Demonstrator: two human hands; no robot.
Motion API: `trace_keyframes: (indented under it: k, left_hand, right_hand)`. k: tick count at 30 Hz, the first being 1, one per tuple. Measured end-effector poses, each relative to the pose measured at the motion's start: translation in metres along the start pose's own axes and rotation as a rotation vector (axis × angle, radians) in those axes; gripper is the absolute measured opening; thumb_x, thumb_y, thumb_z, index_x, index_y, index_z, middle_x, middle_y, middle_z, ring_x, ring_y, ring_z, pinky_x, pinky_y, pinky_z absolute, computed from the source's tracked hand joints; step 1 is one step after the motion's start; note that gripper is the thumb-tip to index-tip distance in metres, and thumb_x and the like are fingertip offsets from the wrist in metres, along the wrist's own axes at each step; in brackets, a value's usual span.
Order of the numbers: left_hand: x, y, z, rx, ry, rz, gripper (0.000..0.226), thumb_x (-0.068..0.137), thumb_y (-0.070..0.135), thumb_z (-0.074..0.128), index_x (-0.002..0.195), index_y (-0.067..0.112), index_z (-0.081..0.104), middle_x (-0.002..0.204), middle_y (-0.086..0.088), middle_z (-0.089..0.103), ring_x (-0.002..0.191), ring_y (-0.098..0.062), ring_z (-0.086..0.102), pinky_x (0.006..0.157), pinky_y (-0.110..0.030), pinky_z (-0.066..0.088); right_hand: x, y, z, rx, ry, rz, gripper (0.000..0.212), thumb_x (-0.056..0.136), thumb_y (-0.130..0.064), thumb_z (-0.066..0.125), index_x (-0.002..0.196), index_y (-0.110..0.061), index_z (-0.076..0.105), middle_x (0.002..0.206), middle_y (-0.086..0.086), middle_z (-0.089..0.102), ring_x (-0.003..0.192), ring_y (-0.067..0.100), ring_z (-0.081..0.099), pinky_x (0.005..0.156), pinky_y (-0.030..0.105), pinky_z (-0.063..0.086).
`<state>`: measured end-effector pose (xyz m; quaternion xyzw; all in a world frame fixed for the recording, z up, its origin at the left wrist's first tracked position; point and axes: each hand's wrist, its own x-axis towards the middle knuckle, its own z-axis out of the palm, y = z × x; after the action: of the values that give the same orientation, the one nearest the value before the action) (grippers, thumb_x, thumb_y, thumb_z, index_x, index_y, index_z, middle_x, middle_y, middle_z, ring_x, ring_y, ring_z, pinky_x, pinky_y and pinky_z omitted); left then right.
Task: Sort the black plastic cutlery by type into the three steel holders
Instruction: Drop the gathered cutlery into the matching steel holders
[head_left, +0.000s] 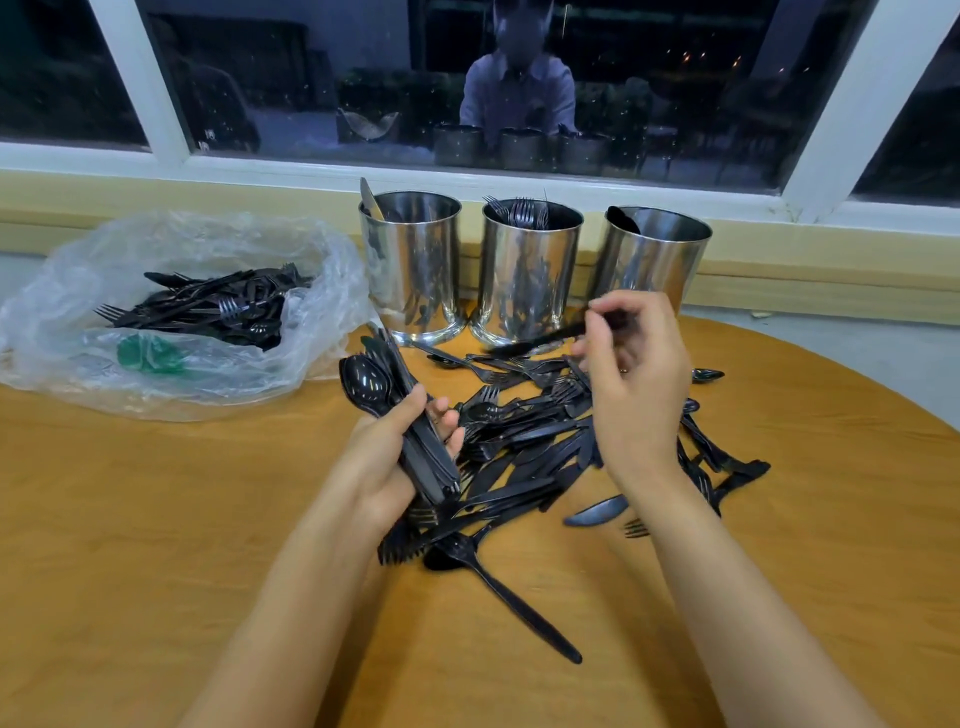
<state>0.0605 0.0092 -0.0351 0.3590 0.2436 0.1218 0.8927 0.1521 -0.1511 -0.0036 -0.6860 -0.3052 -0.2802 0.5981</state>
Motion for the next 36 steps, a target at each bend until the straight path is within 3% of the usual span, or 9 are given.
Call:
trace_keyframes:
  k: [4, 9, 14, 17, 21, 27, 31, 33, 36]
  left_hand:
    - [0.013, -0.006, 0.019, 0.015, -0.036, 0.011, 0.011, 0.100, 0.014, 0.052, 0.094, 0.005, 0.055, 0.097, -0.017, 0.073, 0.086, -0.026, 0.073, 0.080, -0.043, 0.058]
    - [0.013, -0.020, 0.015, 0.020, -0.068, -0.002, 0.016, 0.101, 0.014, 0.049, 0.104, 0.001, 0.058, 0.110, -0.021, 0.071, 0.102, -0.031, 0.070, 0.083, -0.046, 0.059]
    - [0.012, -0.020, 0.003, 0.020, 0.011, 0.050, 0.018, 0.100, 0.015, 0.051, 0.113, 0.002, 0.056, 0.099, -0.012, 0.076, 0.088, -0.022, 0.074, 0.069, -0.038, 0.062]
    - [0.013, -0.021, 0.002, 0.094, 0.044, 0.088, 0.016, 0.100, 0.017, 0.052, 0.094, 0.006, 0.061, 0.081, -0.004, 0.072, 0.065, -0.014, 0.067, 0.067, -0.033, 0.056]
    - [0.013, -0.022, 0.002, 0.092, -0.023, 0.107, 0.011, 0.101, 0.013, 0.050, 0.090, 0.011, 0.052, 0.070, 0.000, 0.055, 0.055, -0.011, 0.047, 0.062, -0.028, 0.047]
    - [0.011, -0.026, 0.003, 0.163, -0.154, 0.034, 0.013, 0.100, 0.011, 0.052, 0.087, 0.012, 0.055, 0.070, 0.000, 0.054, 0.055, -0.012, 0.045, 0.055, -0.027, 0.048]
    - [0.010, -0.028, 0.003, 0.194, -0.175, 0.014, 0.010, 0.099, 0.012, 0.053, 0.090, 0.011, 0.058, 0.070, -0.002, 0.051, 0.054, -0.013, 0.046, 0.056, -0.028, 0.047]
    - [0.009, -0.029, 0.003, 0.208, -0.177, 0.007, 0.007, 0.099, 0.012, 0.054, 0.095, 0.012, 0.059, 0.070, -0.002, 0.053, 0.055, -0.013, 0.047, 0.058, -0.029, 0.048]
    - [0.009, -0.030, 0.003, 0.231, -0.187, -0.001, 0.006, 0.098, 0.013, 0.055, 0.095, 0.012, 0.061, 0.072, -0.002, 0.053, 0.056, -0.014, 0.048, 0.062, -0.031, 0.047]
  right_hand:
    - [-0.021, 0.000, 0.006, 0.307, -0.025, 0.446, 0.013, 0.091, 0.003, 0.058, 0.088, -0.009, 0.055, 0.083, 0.002, 0.064, 0.084, 0.015, 0.072, 0.077, 0.023, 0.054]
    - [-0.050, 0.017, 0.019, 0.163, -0.321, 0.640, 0.016, 0.085, -0.005, 0.070, 0.085, -0.019, 0.063, 0.084, 0.001, 0.065, 0.076, 0.013, 0.063, 0.069, 0.020, 0.051]
    - [-0.059, 0.018, 0.025, 0.079, -0.520, 0.621, 0.008, 0.081, -0.012, 0.075, 0.086, -0.015, 0.069, 0.078, 0.001, 0.066, 0.063, 0.006, 0.051, 0.062, 0.017, 0.046]
    - [-0.057, 0.016, 0.023, 0.105, -0.618, 0.574, 0.002, 0.085, -0.017, 0.073, 0.085, -0.015, 0.072, 0.076, -0.001, 0.068, 0.065, 0.001, 0.054, 0.064, 0.015, 0.046]
    - [-0.040, 0.035, 0.005, -0.132, -0.507, 0.464, 0.007, 0.088, -0.022, 0.068, 0.081, -0.024, 0.069, 0.076, -0.012, 0.066, 0.068, -0.006, 0.055, 0.065, 0.008, 0.043]
    - [-0.015, 0.076, -0.026, -0.490, -0.333, 0.399, 0.004, 0.091, -0.013, 0.065, 0.092, -0.015, 0.069, 0.071, -0.013, 0.055, 0.060, -0.001, 0.047, 0.058, 0.004, 0.036]
    - [0.009, 0.095, -0.015, -0.606, -0.381, 0.370, 0.012, 0.093, -0.012, 0.062, 0.103, -0.009, 0.068, 0.083, -0.002, 0.063, 0.067, 0.001, 0.050, 0.068, 0.011, 0.039]
    - [0.015, 0.101, -0.004, -0.649, -0.433, 0.383, 0.017, 0.094, -0.012, 0.061, 0.110, -0.007, 0.064, 0.094, 0.006, 0.065, 0.082, 0.014, 0.058, 0.077, 0.024, 0.047]
    - [0.020, 0.106, 0.009, -0.794, -0.534, 0.381, 0.021, 0.097, -0.016, 0.058, 0.115, -0.006, 0.059, 0.103, 0.011, 0.064, 0.094, 0.028, 0.061, 0.074, 0.031, 0.045]
